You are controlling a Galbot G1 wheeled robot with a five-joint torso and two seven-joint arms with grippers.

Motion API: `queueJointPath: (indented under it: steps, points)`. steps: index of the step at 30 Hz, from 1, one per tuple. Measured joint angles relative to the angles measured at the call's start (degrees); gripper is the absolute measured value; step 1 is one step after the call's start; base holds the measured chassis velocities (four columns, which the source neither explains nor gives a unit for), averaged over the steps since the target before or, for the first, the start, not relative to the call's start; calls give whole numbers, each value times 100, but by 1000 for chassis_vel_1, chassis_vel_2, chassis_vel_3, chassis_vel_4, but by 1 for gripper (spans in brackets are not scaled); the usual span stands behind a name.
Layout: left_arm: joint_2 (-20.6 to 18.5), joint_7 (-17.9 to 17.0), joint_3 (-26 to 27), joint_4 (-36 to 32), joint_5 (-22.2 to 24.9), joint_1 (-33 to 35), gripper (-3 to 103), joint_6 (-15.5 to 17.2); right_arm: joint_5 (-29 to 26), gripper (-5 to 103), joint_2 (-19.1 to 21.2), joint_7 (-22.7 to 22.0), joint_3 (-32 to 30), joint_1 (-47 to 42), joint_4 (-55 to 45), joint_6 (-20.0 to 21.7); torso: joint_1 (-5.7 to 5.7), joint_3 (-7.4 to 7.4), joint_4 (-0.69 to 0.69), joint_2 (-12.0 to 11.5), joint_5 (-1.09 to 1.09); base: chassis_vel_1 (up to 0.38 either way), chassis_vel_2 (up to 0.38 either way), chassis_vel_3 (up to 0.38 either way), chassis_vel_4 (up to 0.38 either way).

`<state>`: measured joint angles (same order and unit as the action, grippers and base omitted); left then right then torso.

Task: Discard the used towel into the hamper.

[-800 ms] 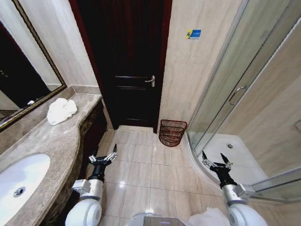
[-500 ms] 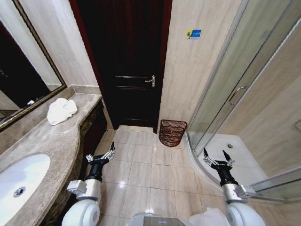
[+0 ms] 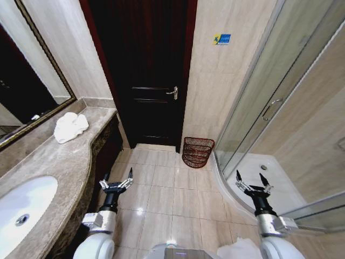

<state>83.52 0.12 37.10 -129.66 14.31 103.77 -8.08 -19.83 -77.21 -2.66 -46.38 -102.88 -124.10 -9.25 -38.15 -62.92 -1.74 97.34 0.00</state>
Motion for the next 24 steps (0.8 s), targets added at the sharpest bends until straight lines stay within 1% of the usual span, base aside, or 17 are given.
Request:
queueJointPath:
  steps: [4,7,8,10,14,17,19,21,24]
  points:
    - [247,30,-192,-34,-111,-117,100,73,105,100,-177,-61,27,-18,0,-87,0,0,0,0,0,0,0,0,0]
    - [488,14,-294,-54,-184,-151,100,76,175,100,-340,-145,104,3,0,-252,0,0,0,0,1,0,0,0,0]
    - [488,14,-294,-54,-184,-151,100,76,175,100,-340,-145,104,3,0,-252,0,0,0,0,1,0,0,0,0]
    - [597,-175,-269,-127,-59,-171,100,-3,140,100,-321,-42,106,5,-9,-305,0,0,0,0,0,0,0,0,0]
    - [577,-265,-70,-293,76,-116,100,-9,75,100,-214,51,77,73,2,-386,0,0,-1,0,0,0,0,0,0]
    - [530,-264,10,-400,103,-41,100,-7,-3,100,-226,27,54,164,49,-473,0,0,-1,0,1,0,0,0,0]
    - [520,-237,34,-443,116,-1,100,-10,-36,100,-248,9,13,208,93,-516,0,0,-1,0,1,0,0,0,0]
    - [521,-78,42,-470,133,75,100,-81,-142,100,-232,-2,-53,217,158,-556,0,0,-1,0,1,0,0,0,0]
    - [560,0,1,-445,33,102,100,-130,-209,100,-198,0,-81,166,206,-610,0,0,0,0,1,0,0,0,0]
